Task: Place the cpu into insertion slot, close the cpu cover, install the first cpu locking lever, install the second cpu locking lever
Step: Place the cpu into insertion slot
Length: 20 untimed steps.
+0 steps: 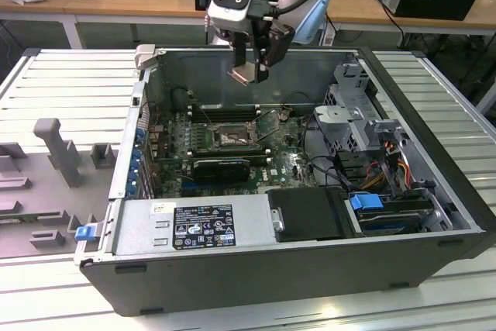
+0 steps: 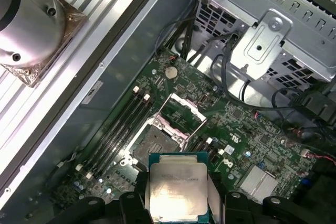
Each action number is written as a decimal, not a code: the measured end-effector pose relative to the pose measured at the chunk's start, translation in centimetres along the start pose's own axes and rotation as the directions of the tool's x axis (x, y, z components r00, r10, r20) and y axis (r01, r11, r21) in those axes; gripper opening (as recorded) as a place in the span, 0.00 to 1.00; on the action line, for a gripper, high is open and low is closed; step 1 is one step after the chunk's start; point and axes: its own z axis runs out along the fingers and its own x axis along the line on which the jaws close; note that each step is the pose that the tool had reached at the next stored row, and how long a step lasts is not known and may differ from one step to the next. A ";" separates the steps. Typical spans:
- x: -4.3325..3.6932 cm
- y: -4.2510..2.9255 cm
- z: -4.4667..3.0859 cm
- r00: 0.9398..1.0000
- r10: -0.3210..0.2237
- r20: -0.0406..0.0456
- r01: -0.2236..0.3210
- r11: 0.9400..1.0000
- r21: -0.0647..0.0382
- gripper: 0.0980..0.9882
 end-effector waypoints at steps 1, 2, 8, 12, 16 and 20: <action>0.00 0.00 0.00 1.000 0.011 0.001 -0.011 1.000 0.000 0.48; 0.00 0.00 0.01 1.000 0.022 0.002 -0.022 1.000 0.000 0.48; 0.00 0.00 0.01 0.997 0.071 0.006 -0.071 0.997 -0.002 0.48; 0.00 0.00 0.01 0.995 0.101 0.009 -0.101 0.995 -0.002 0.48; 0.00 0.00 0.01 0.992 0.129 0.011 -0.129 0.992 -0.003 0.48; 0.00 0.00 0.01 0.986 0.168 0.015 -0.168 0.986 -0.005 0.48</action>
